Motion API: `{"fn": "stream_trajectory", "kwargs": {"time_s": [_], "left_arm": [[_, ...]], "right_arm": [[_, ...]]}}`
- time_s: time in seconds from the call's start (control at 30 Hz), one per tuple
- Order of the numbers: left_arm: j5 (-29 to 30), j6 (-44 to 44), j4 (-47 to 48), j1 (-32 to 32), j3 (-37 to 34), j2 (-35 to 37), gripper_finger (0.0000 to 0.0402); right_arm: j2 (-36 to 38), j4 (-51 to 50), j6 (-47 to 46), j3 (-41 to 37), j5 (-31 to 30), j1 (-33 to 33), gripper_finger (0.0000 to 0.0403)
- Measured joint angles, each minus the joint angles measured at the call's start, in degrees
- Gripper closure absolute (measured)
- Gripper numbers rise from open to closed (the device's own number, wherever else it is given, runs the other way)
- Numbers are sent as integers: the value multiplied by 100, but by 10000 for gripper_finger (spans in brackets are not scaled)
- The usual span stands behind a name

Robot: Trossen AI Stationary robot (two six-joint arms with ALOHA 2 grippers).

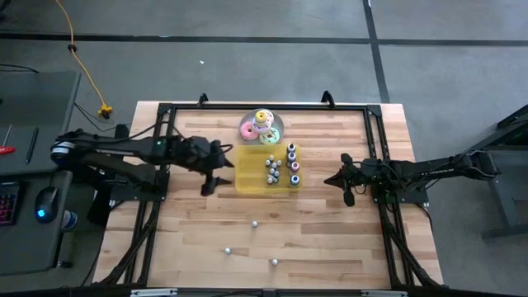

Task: Pick & Place food coloring
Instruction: Put the small red food coloring bottle into the yellow container

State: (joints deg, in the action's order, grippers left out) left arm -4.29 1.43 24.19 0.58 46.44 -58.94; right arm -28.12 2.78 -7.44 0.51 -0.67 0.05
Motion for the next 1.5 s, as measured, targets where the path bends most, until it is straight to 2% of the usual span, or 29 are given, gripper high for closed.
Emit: {"fn": "stream_trajectory", "kwargs": {"time_s": [0.13,0.3,0.67,0.83,1.07,1.3,1.5], "left_arm": [[-239,61,-151,-309,-18,224,124],[-252,214,-581,-730,-14,205,124],[-234,184,-346,-1421,828,-836,124],[-80,186,58,-1616,1432,-1340,124],[319,185,777,-1929,2783,-2585,124],[444,409,1253,-2292,4080,-3818,124],[444,705,1594,-2569,4760,-4580,124]], "right_arm": [[0,-3,0,0,0,0,402],[0,1,0,0,0,0,402],[0,1,0,0,0,0,402],[0,-1,0,0,0,-1,402],[-6,-6,0,0,0,0,402],[1,-11,0,0,0,0,402],[-4,-14,0,0,0,0,402]]}}
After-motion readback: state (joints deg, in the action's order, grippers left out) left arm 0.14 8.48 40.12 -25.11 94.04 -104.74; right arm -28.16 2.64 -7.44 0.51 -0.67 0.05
